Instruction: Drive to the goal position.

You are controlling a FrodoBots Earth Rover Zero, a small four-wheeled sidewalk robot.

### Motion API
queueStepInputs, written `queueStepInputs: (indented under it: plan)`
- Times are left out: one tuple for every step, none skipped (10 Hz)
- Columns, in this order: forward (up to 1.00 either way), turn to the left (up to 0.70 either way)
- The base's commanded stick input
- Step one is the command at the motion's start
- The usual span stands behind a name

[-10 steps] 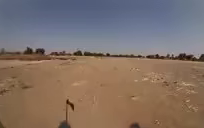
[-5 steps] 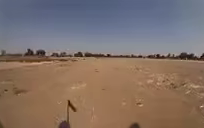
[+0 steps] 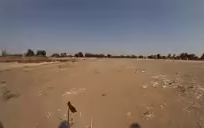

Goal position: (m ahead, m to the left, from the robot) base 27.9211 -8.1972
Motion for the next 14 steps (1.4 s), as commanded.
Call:
queueStepInputs:
  plan:
    - [0.5,0.0]
    - [0.5,0.0]
    - [0.5,0.0]
    - [0.5,0.0]
    - [0.5,0.0]
    - [0.5,0.0]
    - [0.5,0.0]
    - [0.5,0.0]
    - [0.5,0.0]
    - [0.5,0.0]
    - [0.5,0.0]
    - [0.5,0.0]
    - [0.5,0.0]
    - [0.5,0.0]
